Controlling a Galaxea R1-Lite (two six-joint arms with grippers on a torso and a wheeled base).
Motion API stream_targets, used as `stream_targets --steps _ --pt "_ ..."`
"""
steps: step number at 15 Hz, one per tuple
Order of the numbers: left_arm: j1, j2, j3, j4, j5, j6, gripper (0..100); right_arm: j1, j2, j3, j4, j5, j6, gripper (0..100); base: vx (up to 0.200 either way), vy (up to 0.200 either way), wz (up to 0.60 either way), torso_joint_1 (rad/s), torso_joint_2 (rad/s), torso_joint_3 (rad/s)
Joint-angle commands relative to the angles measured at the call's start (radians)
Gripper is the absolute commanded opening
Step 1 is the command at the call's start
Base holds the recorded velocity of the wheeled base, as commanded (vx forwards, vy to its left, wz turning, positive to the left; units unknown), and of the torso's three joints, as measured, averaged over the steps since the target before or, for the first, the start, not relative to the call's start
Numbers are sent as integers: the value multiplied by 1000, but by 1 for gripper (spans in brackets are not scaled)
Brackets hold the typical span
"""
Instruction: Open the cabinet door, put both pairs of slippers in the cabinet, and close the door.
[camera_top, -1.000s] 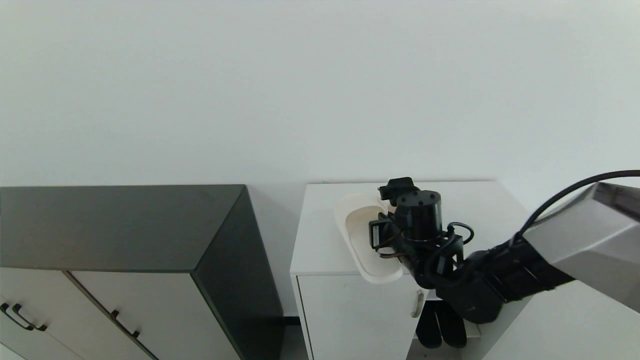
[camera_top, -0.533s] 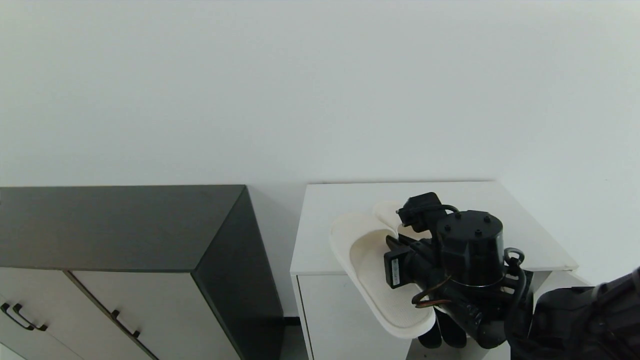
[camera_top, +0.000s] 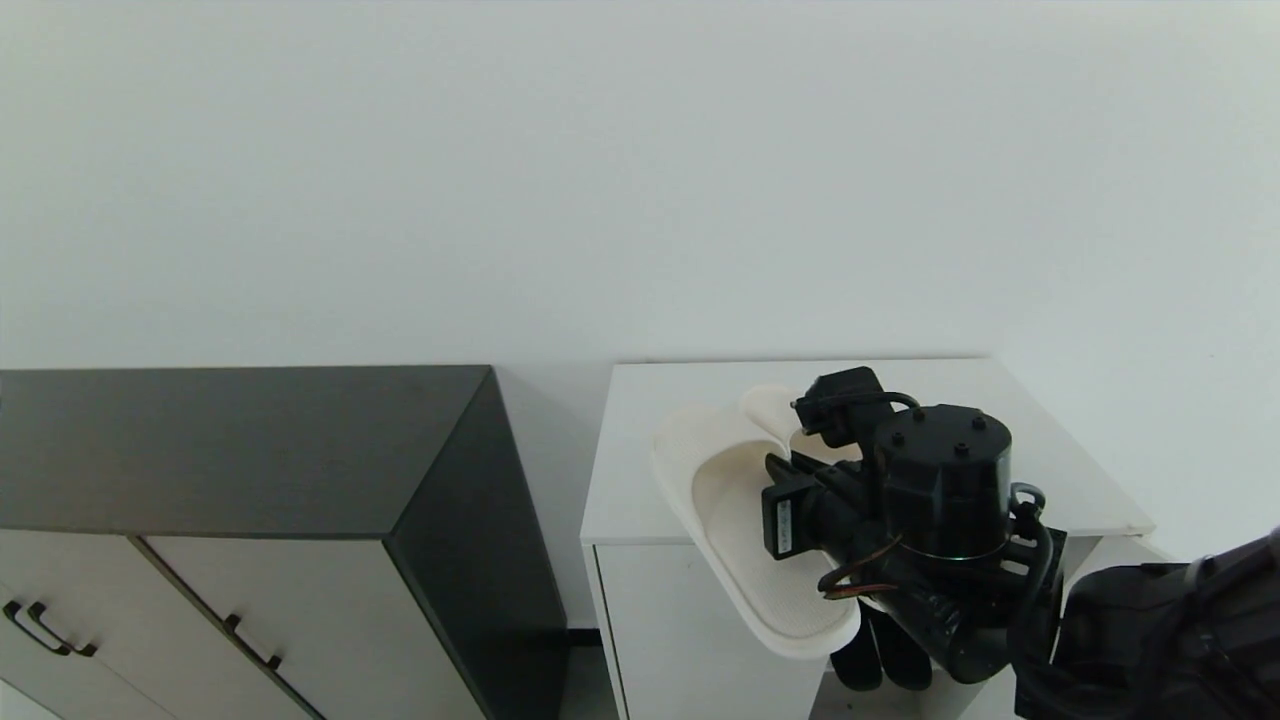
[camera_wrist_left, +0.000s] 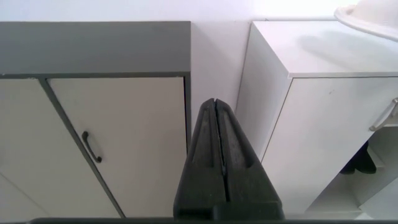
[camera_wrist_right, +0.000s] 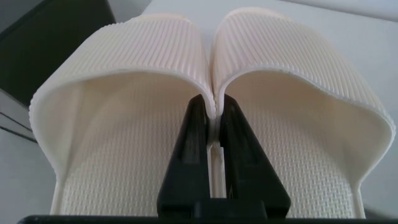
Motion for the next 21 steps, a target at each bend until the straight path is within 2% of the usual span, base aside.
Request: stream_targets --steps 1,9,21 --pt "1 1 0 -1 0 0 0 0 6 -3 0 1 0 0 -200 0 0 17 7 -7" --pt "1 1 0 -1 0 -2 0 -1 12 0 0 -13 0 0 -200 0 0 -2 -1 5" --pt "1 1 0 -1 0 -3 0 0 9 12 -2 -13 0 0 0 0 0 0 0 0"
